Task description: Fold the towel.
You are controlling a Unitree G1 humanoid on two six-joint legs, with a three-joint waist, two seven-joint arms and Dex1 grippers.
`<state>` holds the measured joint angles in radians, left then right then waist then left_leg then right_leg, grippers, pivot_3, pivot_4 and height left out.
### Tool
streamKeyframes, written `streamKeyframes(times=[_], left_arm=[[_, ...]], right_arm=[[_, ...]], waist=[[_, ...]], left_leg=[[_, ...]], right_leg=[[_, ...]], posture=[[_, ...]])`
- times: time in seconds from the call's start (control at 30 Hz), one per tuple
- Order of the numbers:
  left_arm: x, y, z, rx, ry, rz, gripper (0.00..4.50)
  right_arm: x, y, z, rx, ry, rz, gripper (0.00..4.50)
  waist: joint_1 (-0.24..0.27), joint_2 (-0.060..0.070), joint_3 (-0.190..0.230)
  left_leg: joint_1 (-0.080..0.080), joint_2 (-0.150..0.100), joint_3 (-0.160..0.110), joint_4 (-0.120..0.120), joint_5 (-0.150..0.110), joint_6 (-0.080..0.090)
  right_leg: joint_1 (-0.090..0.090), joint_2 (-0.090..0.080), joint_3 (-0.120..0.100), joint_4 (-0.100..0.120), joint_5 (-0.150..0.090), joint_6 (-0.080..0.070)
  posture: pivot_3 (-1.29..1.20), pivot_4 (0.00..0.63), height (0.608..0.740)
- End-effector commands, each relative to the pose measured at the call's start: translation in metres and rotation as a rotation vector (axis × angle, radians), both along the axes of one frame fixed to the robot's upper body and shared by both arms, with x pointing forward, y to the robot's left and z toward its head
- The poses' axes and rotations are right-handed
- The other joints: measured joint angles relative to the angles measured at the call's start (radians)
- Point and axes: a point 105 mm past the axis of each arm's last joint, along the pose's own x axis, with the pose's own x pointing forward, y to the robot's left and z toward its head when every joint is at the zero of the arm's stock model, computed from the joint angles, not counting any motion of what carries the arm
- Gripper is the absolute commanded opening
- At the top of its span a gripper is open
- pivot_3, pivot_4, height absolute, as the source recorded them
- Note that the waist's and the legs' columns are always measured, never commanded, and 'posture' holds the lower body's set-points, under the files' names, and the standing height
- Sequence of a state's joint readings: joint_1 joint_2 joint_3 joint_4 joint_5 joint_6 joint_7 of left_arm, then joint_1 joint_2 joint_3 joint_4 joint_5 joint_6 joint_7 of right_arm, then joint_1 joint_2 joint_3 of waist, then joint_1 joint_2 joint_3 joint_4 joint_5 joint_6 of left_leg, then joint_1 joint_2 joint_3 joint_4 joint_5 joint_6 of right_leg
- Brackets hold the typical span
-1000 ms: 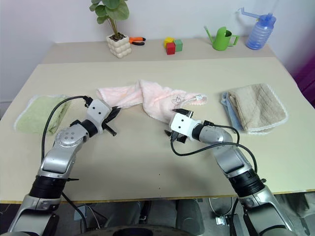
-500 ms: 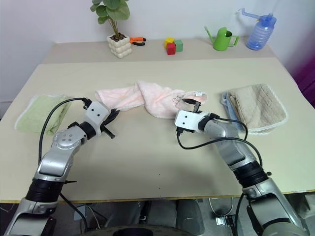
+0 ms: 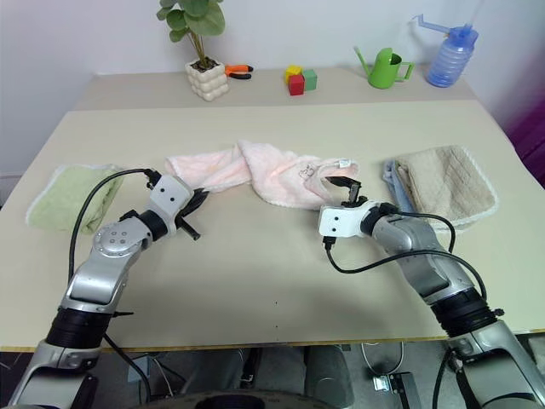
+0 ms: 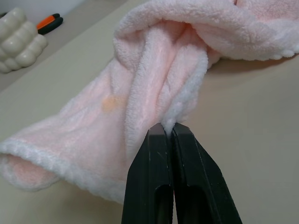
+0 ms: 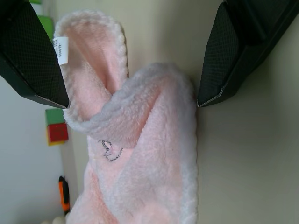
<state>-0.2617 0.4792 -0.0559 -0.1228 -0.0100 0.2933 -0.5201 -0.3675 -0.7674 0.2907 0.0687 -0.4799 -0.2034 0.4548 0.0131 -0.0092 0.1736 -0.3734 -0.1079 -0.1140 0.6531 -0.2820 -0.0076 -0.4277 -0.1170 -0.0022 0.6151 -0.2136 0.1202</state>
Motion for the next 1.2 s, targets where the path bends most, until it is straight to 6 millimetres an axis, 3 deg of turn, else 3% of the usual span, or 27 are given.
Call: streamKeyframes(times=[0.03,0.33,0.73,0.97,1.2], left_arm=[[0.001,-0.004,0.012,0.004,-0.05,-0.014,0.04],[0.0,-0.002,0.01,0.019,-0.047,-0.015,0.04],[0.002,-0.003,0.012,0.02,-0.048,-0.024,0.04],[0.003,-0.007,0.012,0.017,-0.051,-0.03,0.04],[0.0,-0.004,0.011,0.02,-0.049,-0.02,0.04]], right_arm=[[0.007,-0.015,-0.009,-0.109,-0.02,-0.019,4.5],[0.016,-0.026,-0.004,-0.221,-0.107,0.012,4.5],[0.012,-0.043,-0.006,-0.295,-0.131,0.025,4.5],[0.016,-0.001,-0.003,-0.226,-0.197,0.165,4.5],[0.014,0.027,-0.001,-0.177,-0.207,0.284,4.5]], waist=[[-0.001,-0.001,0.0],[0.0,-0.001,-0.001],[0.0,-0.001,-0.001],[-0.011,-0.002,-0.001],[-0.032,-0.002,-0.001]], left_leg=[[0.0,0.0,0.0,0.0,0.0,0.0],[0.0,0.0,0.0,0.0,0.0,0.0],[0.0,0.0,0.0,0.0,0.0,0.0],[0.001,0.001,0.0,0.0,0.0,0.0],[0.001,0.002,0.001,-0.002,0.001,-0.002]], right_leg=[[0.0,0.0,0.0,0.0,0.0,0.0],[0.001,0.0,0.0,0.0,0.0,0.0],[0.001,0.0,0.0,0.0,0.0,0.0],[0.001,0.001,0.0,0.0,0.0,0.0],[-0.001,0.003,0.001,0.0,0.0,0.0]], posture=[[0.0,0.15,0.732],[0.0,0.15,0.732],[0.0,0.15,0.732],[0.0,0.15,0.732],[0.0,0.15,0.732]])
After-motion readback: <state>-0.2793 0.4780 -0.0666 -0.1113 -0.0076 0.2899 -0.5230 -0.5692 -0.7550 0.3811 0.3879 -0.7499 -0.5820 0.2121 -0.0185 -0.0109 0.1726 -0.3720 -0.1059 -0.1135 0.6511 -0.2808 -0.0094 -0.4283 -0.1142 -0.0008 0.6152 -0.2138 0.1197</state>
